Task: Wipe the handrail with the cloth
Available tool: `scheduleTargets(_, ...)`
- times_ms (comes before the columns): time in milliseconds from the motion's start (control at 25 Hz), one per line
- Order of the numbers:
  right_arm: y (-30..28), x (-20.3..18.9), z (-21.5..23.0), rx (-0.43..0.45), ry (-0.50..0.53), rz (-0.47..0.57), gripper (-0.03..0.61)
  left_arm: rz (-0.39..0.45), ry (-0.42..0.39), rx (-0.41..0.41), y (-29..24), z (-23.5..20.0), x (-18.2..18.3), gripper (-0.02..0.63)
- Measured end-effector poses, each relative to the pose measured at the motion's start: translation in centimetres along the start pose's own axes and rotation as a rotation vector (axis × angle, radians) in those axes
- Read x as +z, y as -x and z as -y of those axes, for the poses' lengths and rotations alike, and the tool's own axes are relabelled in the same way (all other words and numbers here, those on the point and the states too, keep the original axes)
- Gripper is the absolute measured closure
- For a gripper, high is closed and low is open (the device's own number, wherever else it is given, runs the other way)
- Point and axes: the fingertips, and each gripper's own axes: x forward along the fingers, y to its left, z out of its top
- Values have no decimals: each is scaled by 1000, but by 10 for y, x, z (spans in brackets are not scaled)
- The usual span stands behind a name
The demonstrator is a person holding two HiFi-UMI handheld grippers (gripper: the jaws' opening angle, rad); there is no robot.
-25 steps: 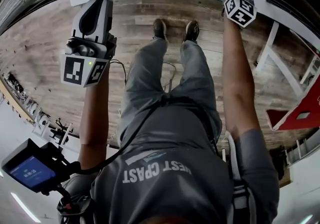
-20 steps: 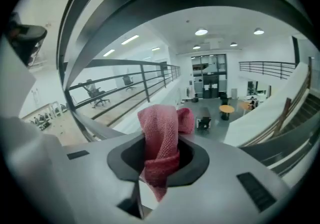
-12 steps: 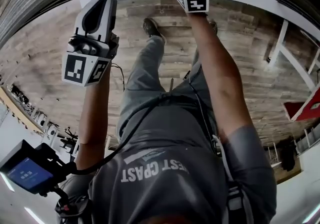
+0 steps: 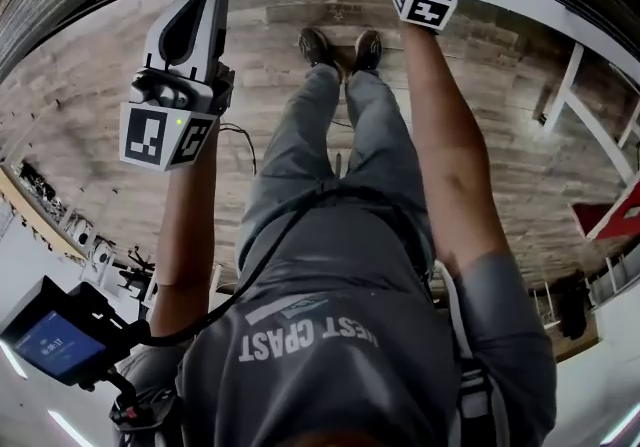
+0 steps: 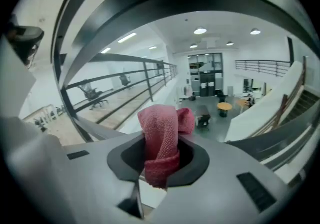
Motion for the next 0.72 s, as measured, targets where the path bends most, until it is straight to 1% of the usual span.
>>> scheduleTargets(40,-12,3,-50,88,11,-3,509,-14,-11,5,3,-2,-2,609)
scheduleTargets(120,-36,8,-152,290,37,-25,509,-43,-48,26,10,-10,-5,609)
scheduleTargets(160,-45,10,-187,366,44,-42,509,-46,-58,35,13,-14,-6,609)
scheduleTargets(200,-50,10,-200,398,37,-56,509,-41,-59,38,14,-15,-7,609)
scheduleTargets(240,-49,10,-188,377,22,-60,509,-32,-55,34,13,-15,-9,609)
scheduleTargets(280,-40,12,-152,309,8,-50,509,-26,-51,23,11,-13,-12,609)
scheduleTargets(400,11,21,9,-8,9,-4,509,-48,-38,-10,2,-4,-21,609)
scheduleTargets(440,25,19,54,-91,6,-4,509,-61,-31,-5,3,-5,-22,609)
scheduleTargets(480,31,13,87,-147,-4,-11,509,-68,-22,7,3,-7,-20,609)
scheduleTargets(520,31,6,107,-176,-19,-25,509,-63,-14,18,4,-10,-17,609)
scheduleTargets(560,27,-1,115,-184,-34,-46,509,-50,-9,26,3,-11,-13,609)
scheduleTargets(600,21,-7,112,-176,-43,-66,509,-35,-7,28,1,-12,-9,609)
scheduleTargets(680,8,-6,85,-125,-36,-70,509,-8,3,18,-5,-8,-5,609)
scheduleTargets(720,0,-1,62,-75,-29,-62,509,2,13,10,-8,-4,-4,609)
